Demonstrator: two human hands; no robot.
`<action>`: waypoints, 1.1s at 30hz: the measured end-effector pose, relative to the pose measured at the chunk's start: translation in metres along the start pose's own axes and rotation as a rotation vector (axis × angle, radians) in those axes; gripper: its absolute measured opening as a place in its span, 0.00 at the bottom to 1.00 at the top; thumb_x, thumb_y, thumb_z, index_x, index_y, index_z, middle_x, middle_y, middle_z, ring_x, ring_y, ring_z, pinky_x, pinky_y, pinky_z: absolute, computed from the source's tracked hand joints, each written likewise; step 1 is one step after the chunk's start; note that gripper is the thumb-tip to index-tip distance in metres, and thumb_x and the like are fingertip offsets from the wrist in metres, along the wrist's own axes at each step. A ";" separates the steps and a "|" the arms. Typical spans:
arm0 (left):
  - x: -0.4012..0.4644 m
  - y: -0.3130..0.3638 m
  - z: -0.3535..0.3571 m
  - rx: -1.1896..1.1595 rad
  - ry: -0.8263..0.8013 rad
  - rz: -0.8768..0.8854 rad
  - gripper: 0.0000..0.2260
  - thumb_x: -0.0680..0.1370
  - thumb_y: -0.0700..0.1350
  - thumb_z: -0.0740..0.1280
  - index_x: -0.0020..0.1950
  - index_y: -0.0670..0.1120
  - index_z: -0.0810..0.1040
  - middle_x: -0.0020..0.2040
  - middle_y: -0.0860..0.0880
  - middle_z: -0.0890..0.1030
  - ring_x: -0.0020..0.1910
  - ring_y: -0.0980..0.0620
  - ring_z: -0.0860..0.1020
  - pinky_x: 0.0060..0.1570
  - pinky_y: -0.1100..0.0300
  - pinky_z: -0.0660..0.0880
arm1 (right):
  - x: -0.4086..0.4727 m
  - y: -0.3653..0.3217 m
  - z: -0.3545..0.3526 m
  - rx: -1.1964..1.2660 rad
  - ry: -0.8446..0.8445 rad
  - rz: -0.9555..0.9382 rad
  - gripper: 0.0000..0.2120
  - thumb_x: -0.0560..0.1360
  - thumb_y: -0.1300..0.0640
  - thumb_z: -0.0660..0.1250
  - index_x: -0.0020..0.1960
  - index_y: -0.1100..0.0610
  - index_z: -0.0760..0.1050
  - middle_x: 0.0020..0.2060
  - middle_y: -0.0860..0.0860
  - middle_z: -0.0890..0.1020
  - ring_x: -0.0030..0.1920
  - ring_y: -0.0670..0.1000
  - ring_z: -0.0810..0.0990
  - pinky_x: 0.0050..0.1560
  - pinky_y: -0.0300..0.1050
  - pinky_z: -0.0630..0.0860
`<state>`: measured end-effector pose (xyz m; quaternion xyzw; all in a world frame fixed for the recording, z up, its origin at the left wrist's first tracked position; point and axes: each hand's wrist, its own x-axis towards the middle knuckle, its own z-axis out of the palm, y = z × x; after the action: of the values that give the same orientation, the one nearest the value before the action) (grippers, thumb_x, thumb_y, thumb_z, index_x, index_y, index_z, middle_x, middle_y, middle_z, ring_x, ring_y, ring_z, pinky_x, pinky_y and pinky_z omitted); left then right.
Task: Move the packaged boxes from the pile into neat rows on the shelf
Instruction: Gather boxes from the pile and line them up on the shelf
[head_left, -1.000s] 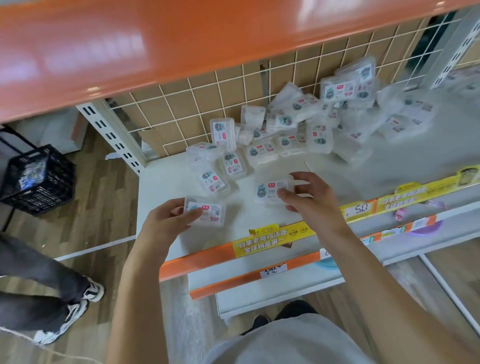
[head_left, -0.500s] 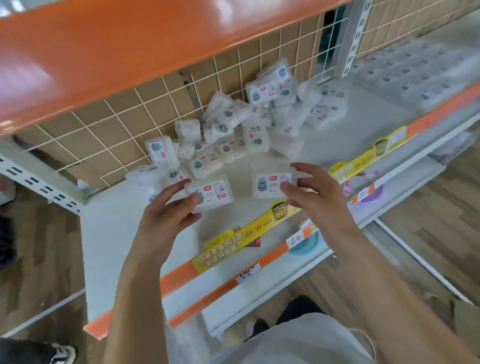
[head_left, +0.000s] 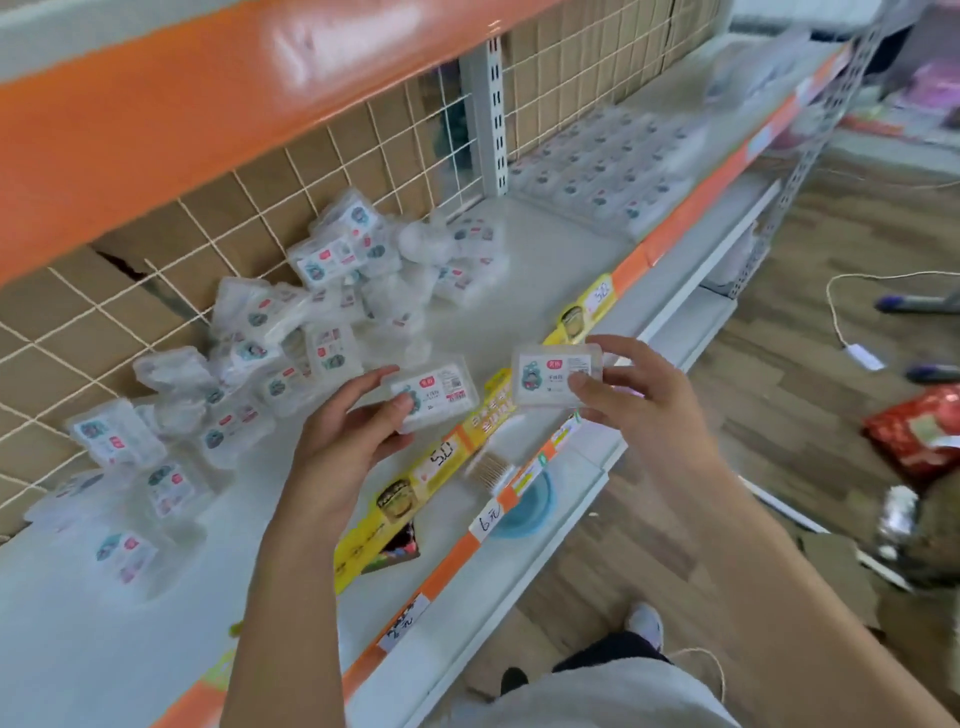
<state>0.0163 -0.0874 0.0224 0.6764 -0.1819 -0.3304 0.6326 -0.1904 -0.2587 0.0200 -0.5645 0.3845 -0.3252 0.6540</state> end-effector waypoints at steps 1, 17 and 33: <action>0.007 0.001 0.016 -0.002 -0.004 -0.001 0.14 0.77 0.40 0.72 0.61 0.51 0.82 0.51 0.49 0.86 0.53 0.50 0.84 0.56 0.52 0.79 | 0.007 -0.004 -0.014 -0.003 0.011 -0.006 0.16 0.75 0.64 0.73 0.60 0.54 0.79 0.44 0.54 0.85 0.45 0.52 0.83 0.47 0.45 0.83; 0.088 0.000 0.255 0.002 -0.128 -0.046 0.15 0.76 0.38 0.72 0.61 0.48 0.81 0.48 0.45 0.86 0.45 0.51 0.83 0.51 0.56 0.82 | 0.129 -0.037 -0.227 -0.017 0.141 0.015 0.15 0.75 0.60 0.74 0.59 0.47 0.80 0.48 0.53 0.86 0.50 0.58 0.85 0.58 0.62 0.80; 0.243 0.039 0.399 0.048 -0.215 0.010 0.14 0.76 0.38 0.72 0.60 0.50 0.80 0.48 0.47 0.87 0.46 0.53 0.85 0.43 0.61 0.81 | 0.293 -0.054 -0.303 0.055 0.207 0.015 0.18 0.74 0.61 0.74 0.63 0.52 0.79 0.50 0.58 0.85 0.51 0.56 0.86 0.53 0.48 0.83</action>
<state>-0.0730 -0.5473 0.0156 0.6510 -0.2601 -0.3936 0.5947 -0.3089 -0.6662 0.0131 -0.5067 0.4454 -0.3872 0.6284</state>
